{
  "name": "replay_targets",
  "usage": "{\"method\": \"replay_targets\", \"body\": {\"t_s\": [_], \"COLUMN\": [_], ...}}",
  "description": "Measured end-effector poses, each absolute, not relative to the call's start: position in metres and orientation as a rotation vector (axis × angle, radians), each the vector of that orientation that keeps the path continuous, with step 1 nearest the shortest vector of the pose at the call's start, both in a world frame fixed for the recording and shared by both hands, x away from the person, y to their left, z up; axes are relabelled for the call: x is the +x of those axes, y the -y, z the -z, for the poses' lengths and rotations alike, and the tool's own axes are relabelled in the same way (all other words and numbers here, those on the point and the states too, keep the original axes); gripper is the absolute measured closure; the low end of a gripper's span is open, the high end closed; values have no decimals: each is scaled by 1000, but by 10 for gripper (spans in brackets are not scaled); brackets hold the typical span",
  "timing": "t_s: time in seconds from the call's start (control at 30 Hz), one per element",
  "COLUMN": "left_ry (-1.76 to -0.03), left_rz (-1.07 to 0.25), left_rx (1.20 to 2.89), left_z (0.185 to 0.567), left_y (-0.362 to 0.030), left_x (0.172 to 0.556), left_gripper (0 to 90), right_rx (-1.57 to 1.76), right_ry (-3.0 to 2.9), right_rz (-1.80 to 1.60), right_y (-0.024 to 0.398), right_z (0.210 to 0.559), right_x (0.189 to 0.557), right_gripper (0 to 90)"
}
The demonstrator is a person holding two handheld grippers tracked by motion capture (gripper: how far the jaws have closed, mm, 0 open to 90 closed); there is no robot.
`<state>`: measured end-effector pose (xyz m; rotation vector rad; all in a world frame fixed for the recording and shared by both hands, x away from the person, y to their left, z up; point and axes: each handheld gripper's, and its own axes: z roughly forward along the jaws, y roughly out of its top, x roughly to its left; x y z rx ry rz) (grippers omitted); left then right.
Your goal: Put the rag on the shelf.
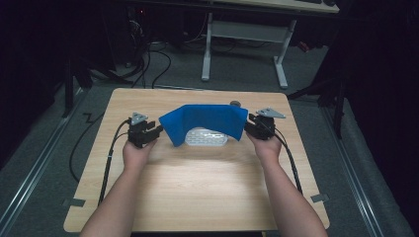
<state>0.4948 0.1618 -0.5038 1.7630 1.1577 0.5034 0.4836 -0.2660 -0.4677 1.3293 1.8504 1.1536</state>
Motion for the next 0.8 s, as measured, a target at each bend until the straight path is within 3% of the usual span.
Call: {"method": "replay_targets", "body": {"t_s": [0.8], "left_ry": [-1158], "left_rz": [-550], "left_rx": [1785], "left_z": [501], "left_y": [-179], "left_x": [455], "left_gripper": [508], "right_rx": [1273], "right_ry": [-1823], "right_rz": [-1137], "right_y": [287], "right_z": [461], "right_x": [440], "right_gripper": [532]}}
